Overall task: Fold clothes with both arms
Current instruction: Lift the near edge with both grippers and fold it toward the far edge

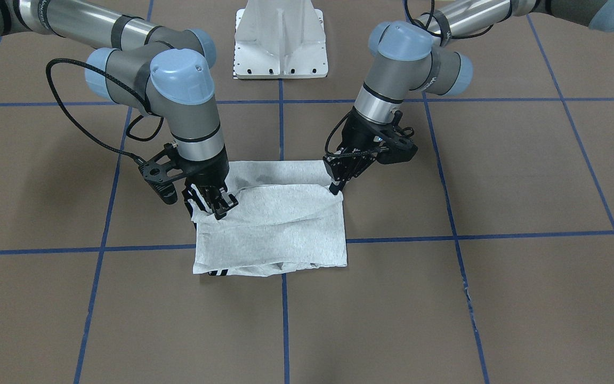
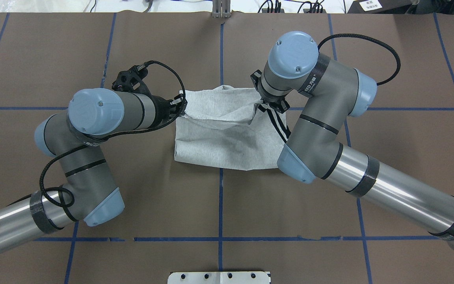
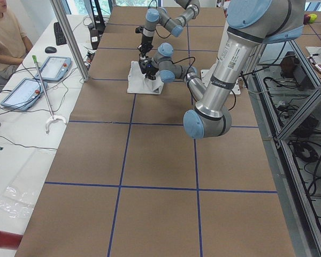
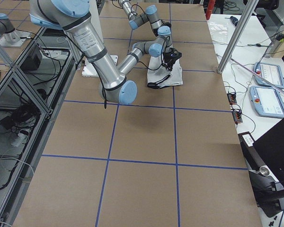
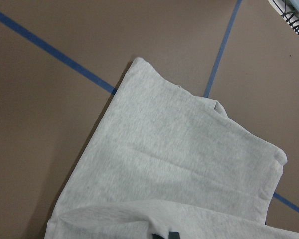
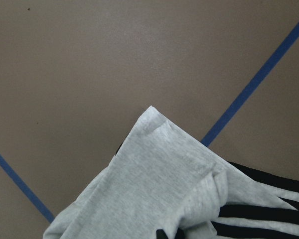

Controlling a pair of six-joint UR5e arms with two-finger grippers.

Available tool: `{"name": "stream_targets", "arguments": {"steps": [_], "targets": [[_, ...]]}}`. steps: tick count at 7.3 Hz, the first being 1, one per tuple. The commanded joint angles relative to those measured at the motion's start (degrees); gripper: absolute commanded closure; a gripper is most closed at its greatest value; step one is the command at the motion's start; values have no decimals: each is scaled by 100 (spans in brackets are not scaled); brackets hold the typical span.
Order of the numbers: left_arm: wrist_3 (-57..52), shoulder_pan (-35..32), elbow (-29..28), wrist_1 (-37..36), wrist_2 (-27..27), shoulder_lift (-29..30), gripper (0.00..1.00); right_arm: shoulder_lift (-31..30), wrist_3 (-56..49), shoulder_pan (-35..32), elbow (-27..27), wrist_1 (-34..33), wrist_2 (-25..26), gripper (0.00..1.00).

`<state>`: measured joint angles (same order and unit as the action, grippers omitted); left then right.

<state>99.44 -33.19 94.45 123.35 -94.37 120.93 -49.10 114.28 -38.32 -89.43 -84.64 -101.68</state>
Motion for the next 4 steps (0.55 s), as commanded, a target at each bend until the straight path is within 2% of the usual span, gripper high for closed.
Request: {"name": "stream_targets", "arguments": {"steps": [1,3,4], "targets": [[-65,-13,-207,119,7,62,100,32,-89,-8,154,71,-1,100],[-100,-74,-294,136,15,71,100,41,-203,-87,286,194,-9,100],[-126,-178,-661,432,15,166,45,84,-682,-140,530,394,8,2]]}}
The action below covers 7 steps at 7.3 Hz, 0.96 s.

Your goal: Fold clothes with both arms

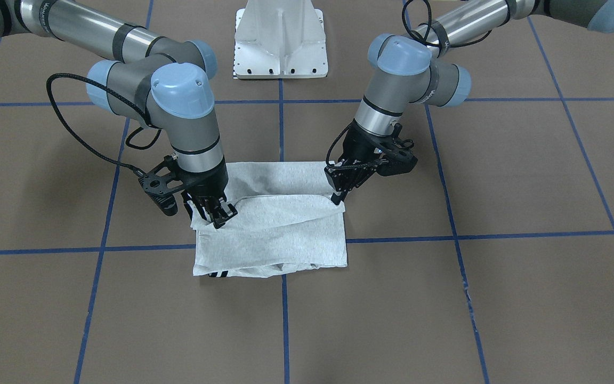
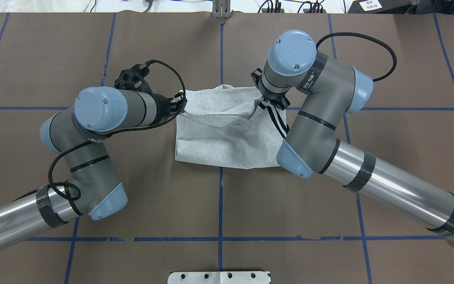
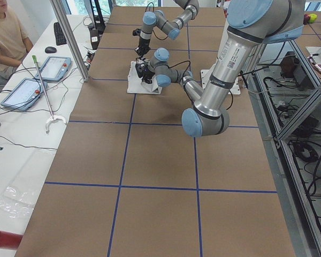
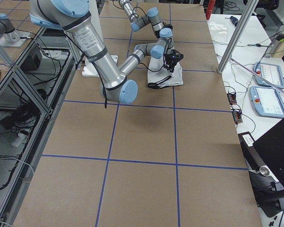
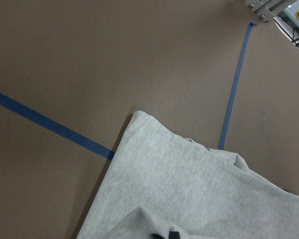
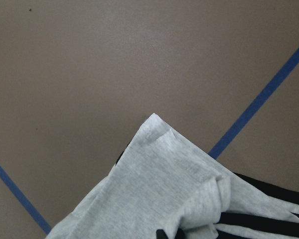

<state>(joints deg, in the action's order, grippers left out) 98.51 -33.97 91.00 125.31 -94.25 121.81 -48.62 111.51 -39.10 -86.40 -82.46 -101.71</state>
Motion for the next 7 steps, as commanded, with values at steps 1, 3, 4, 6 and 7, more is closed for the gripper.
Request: {"name": "stream_targets", "arguments": {"steps": [1,3,4,6,7], "targets": [[-495,-293,-938,631,38,306,0,124,-942,-411,708,439,-180,0],[-578,-636,-1603,1275,56,440,0,134,-1719,-870,1300,1099,-454,0],[-883,-750,-1594,1294,39,440,0,99,-2095,-1028,1319,1092,-472,0],[-1507,-874,-1568,1294,-49,387,0,-172,-2693,-1405,1249,1109,-969,0],[-2276,-1110,-1490,1268,-606,222,0,-504,-3384,-1695,1075,1127,-1539,0]]}}
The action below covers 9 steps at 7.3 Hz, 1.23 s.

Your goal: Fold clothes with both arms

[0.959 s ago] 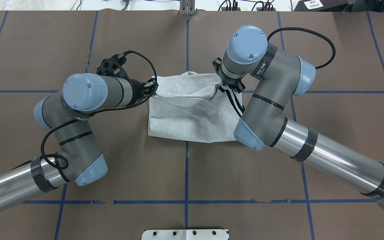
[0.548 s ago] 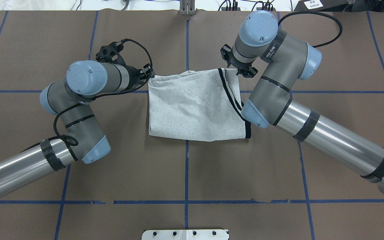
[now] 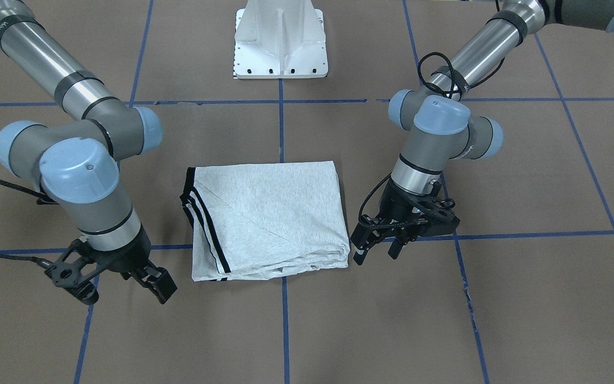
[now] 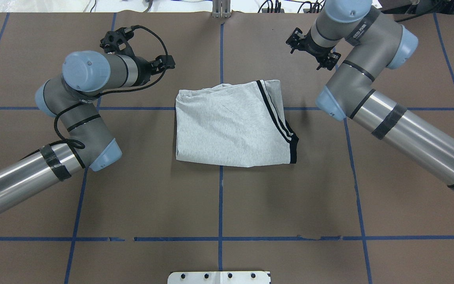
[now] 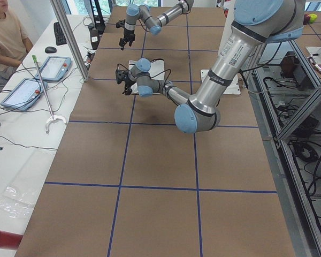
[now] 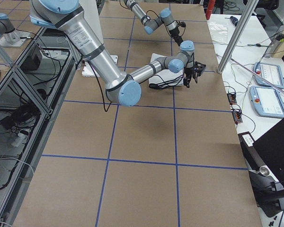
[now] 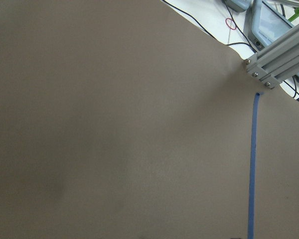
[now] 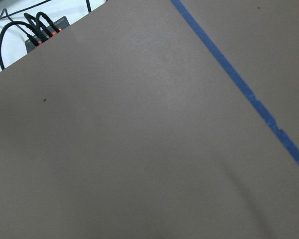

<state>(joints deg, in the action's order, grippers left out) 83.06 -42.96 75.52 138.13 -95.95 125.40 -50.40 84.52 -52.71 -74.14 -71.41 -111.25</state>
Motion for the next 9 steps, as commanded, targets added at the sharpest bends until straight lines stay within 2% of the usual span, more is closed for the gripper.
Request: {"name": "stream_targets", "arguments": {"steps": [1,3,4,5,6,7,8,9], "targets": [[-1382,-517,251,-49,-1060,-477,0,-791,-1300,-641,-518,-13,-834,0],[-2666,-1159,752,-84,-1907,-1163,0,-1653,-2225,-1352,-1161,-66,-1396,0],[-3307,-1649,1076,-111,-2493,-1654,0,-2179,-3117,-1748,-1460,-66,-1687,0],[-3870,-2185,1514,-633,-2986,-1902,0,-2707,-4205,-2230,-1637,-66,-2116,0],[-4842,-2338,2258,-1517,-3017,-2375,0,-3138,-5277,-2635,-1647,-66,-2346,0],[-6122,-2731,2866,-2674,-3018,-2579,0,-3482,-6210,-2944,-1647,-75,-2357,0],[-7405,-3022,3003,-3530,-2983,-2634,0,-3799,-6768,-3078,-1699,-171,-2375,0],[-8071,-3356,2952,-3643,-3000,-2800,0,-3993,-7174,-3114,-1796,-459,-2375,0]]}}
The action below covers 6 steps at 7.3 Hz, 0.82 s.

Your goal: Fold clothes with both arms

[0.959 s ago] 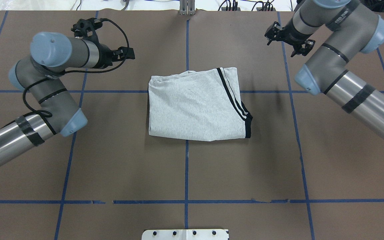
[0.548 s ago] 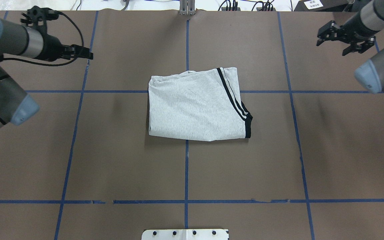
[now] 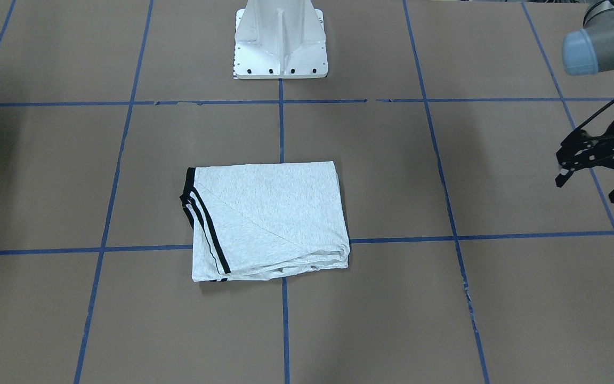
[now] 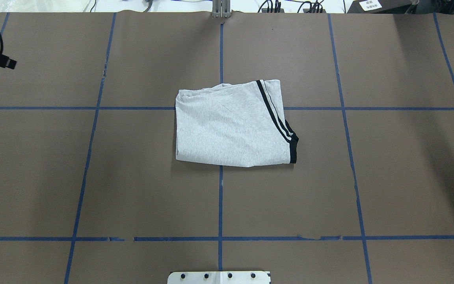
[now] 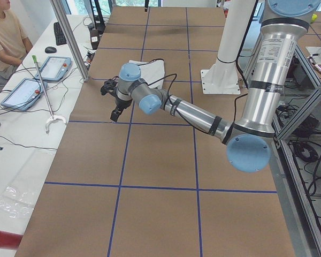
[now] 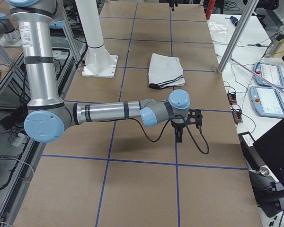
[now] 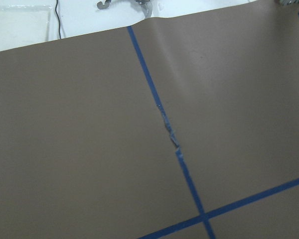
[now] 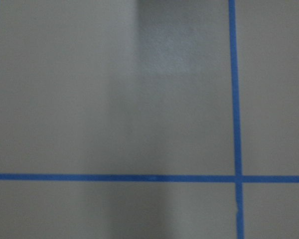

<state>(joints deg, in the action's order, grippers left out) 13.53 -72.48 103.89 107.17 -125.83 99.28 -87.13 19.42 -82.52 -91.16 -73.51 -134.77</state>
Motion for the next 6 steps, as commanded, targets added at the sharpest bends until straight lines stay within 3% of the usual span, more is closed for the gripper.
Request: {"name": "stream_targets", "arguments": {"steps": [1,3,6], "targets": [[-1142,-729,192,-566,-107,-382,0,-383,-1146,-211,-286,-765,-23,0],[-1178,-1172,193,-1031,-249,-445,0,-348,-1520,-318,-595,-1515,21,0],[-1186,-1137,254,-1207,-275,-436,0,-251,-1511,-81,-639,-1543,161,0]]}}
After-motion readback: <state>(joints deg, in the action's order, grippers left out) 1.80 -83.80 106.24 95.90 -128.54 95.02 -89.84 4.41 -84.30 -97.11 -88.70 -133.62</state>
